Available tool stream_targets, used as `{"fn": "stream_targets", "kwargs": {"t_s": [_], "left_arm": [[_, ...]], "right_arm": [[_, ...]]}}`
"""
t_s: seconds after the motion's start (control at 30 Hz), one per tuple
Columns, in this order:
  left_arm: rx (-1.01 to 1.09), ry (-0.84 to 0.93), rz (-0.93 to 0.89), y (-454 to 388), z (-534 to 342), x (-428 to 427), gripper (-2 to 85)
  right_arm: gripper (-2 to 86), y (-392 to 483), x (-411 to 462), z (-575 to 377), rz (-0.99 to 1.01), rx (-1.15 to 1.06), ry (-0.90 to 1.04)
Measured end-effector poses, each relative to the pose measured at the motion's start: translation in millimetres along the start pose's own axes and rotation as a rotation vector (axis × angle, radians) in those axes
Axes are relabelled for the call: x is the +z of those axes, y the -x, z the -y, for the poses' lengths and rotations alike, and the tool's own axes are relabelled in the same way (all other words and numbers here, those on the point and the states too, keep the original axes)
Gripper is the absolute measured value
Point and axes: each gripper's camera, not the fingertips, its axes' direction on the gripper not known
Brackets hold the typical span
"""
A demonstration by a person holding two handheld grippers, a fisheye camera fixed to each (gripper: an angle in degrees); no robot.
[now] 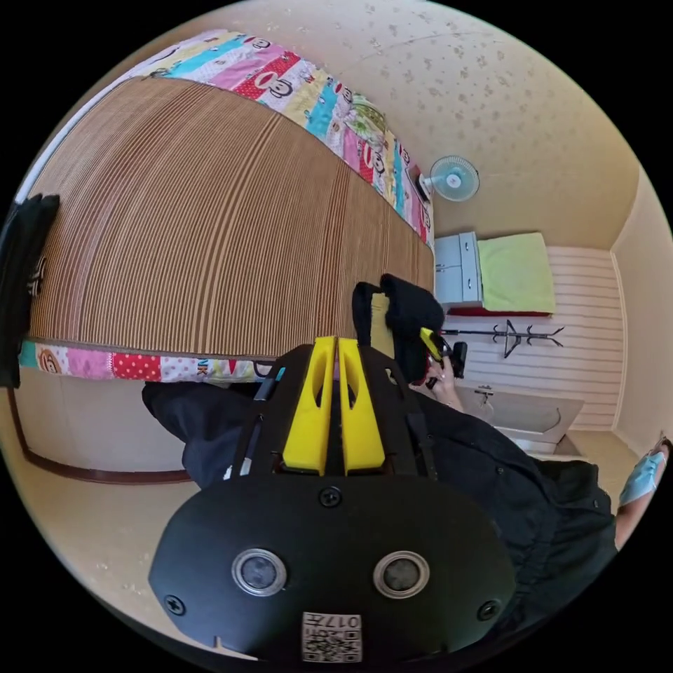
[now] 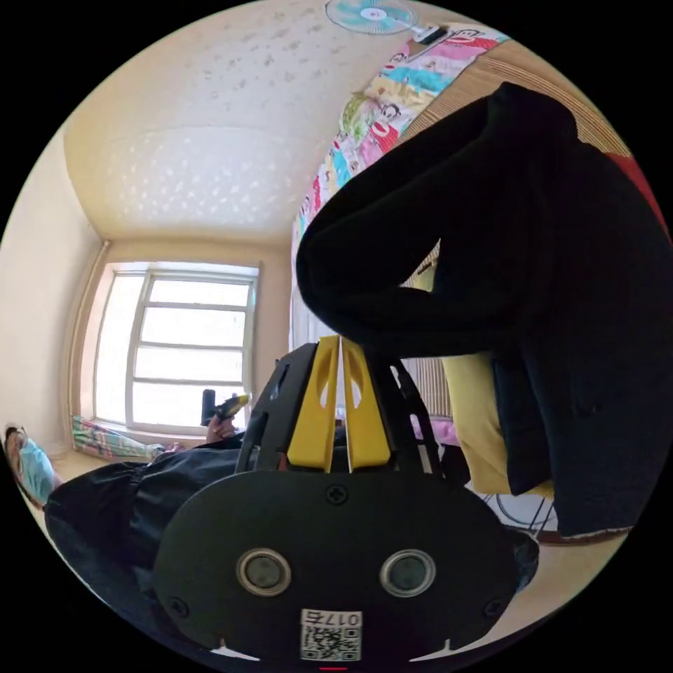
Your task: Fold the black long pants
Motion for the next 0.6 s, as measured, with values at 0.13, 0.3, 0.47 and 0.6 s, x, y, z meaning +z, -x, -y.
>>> {"fn": "stream_targets", "kwargs": {"t_s": [0.13, 0.3, 0.47, 0.6], "left_arm": [[0.103, -0.004, 0.019, -36, 14, 12, -1.0], [0.146, 0.019, 0.022, -53, 13, 37, -1.0], [0.097, 0.043, 0.035, -34, 4, 58, -1.0], [0.041, 0.017, -0.030, -20, 0, 68, -1.0]], "right_arm": [[1.0, 3, 0, -34, -0.122, 0.084, -0.182], [3.2, -49, -64, -120, -0.200, 0.490, -0.603], [4.1, -80, -85, -163, -0.204, 0.641, -0.705], [3.4, -76, -72, -160, -0.222, 0.630, -0.678]]}}
